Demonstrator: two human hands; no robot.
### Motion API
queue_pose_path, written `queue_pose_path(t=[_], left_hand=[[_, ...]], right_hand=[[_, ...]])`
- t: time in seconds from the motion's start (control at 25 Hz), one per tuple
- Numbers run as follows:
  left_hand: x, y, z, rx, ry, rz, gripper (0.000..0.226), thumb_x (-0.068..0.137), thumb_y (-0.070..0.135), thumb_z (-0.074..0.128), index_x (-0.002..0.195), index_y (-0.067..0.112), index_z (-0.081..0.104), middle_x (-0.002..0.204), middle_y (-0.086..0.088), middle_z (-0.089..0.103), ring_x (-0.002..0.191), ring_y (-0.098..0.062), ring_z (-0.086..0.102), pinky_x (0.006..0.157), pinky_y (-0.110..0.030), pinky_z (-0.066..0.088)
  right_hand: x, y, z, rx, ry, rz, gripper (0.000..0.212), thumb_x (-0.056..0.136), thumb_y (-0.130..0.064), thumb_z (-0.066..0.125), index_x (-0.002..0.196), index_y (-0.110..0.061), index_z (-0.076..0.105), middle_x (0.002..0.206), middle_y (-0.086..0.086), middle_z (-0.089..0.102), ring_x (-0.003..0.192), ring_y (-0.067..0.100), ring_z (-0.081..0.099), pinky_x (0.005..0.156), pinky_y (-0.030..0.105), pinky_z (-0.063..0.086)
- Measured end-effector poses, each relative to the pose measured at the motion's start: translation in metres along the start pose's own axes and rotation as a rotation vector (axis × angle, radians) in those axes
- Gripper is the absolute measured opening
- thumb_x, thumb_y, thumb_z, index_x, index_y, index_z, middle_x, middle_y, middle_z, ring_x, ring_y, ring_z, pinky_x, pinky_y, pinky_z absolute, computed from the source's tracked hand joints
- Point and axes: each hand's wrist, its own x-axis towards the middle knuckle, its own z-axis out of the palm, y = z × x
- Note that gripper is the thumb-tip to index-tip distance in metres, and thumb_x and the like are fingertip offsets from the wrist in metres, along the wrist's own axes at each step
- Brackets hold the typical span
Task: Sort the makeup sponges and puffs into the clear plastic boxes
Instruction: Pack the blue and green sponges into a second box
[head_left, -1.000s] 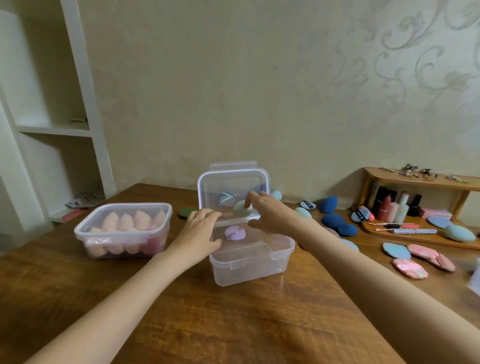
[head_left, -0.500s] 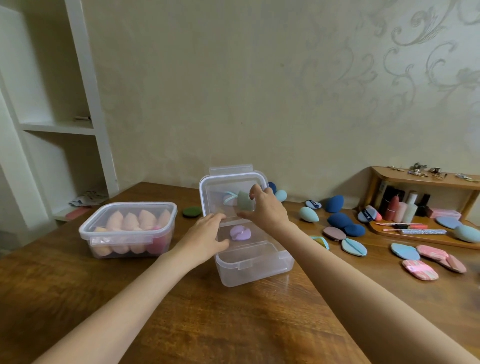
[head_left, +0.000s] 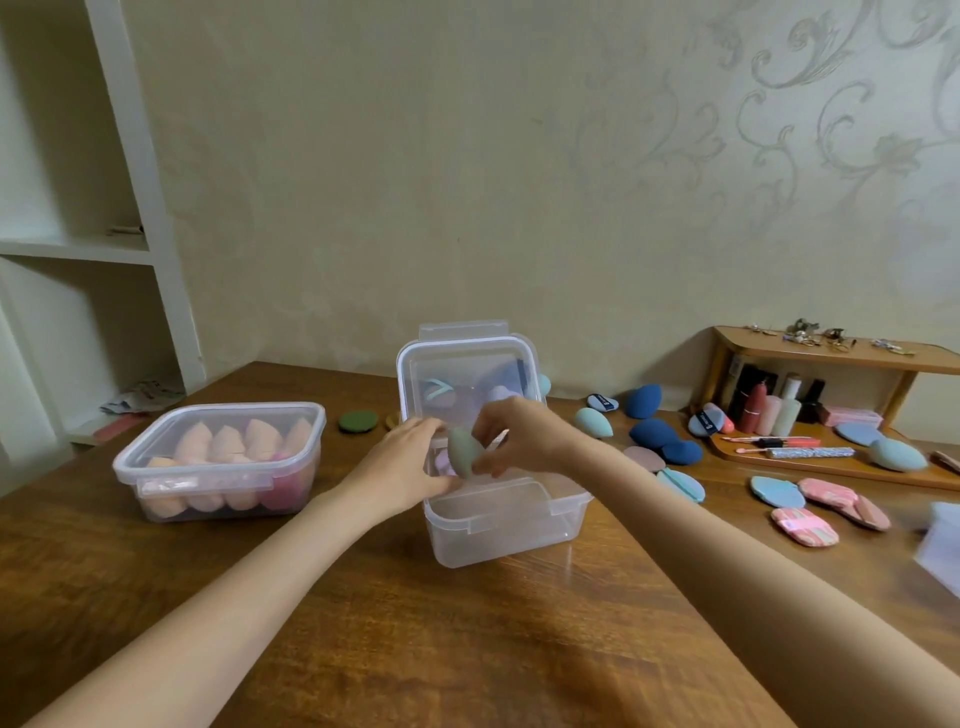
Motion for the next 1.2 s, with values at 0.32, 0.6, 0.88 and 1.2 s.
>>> queue_pose_path(t=[0.32,0.6,0.88,1.2], left_hand=[[0.011,0.012,-0.001,0.132,-0.104,0.005,0.051,0.080,0.018,0.068,0.128,0.019,0.049,0.129,-0.002,0.041,0.113,-0.019,0.050,0.090,-0.029,0.050],[0.027,0.032,-0.005,0.532,-0.199,0.025,0.037,0.084,0.022,0.065,0.113,0.011,0.045,0.120,-0.011,0.040,0.100,-0.024,0.050,0.071,-0.028,0.041],[0.037,0.032,0.008,0.725,-0.176,0.072,0.048,0.085,0.021,0.064,0.125,0.010,0.038,0.127,-0.012,0.043,0.117,-0.028,0.043,0.082,-0.030,0.041],[0.039,0.024,0.014,0.788,-0.138,0.060,0.053,0.085,0.023,0.065,0.127,0.009,0.035,0.127,-0.010,0.042,0.115,-0.028,0.043,0.076,-0.030,0.038]], right_hand=[[0.006,-0.004,0.037,-0.079,-0.042,0.005,0.036,0.080,-0.009,0.070,0.113,-0.004,0.058,0.108,0.015,0.068,0.086,0.026,0.069,0.077,0.028,0.055],[-0.003,0.024,-0.029,0.332,0.064,0.091,0.008,0.090,-0.004,0.054,0.091,-0.004,0.062,0.088,0.019,0.071,0.067,0.021,0.066,0.074,0.031,0.057],[0.021,0.110,-0.060,-0.204,0.389,0.334,0.031,0.095,-0.008,0.038,0.117,-0.004,0.059,0.118,0.017,0.063,0.106,0.031,0.058,0.083,0.034,0.045],[0.050,0.145,-0.026,-0.475,0.099,0.442,0.042,0.098,-0.041,0.031,0.107,-0.013,0.061,0.132,0.013,0.047,0.125,0.033,0.039,0.104,0.047,0.034]])
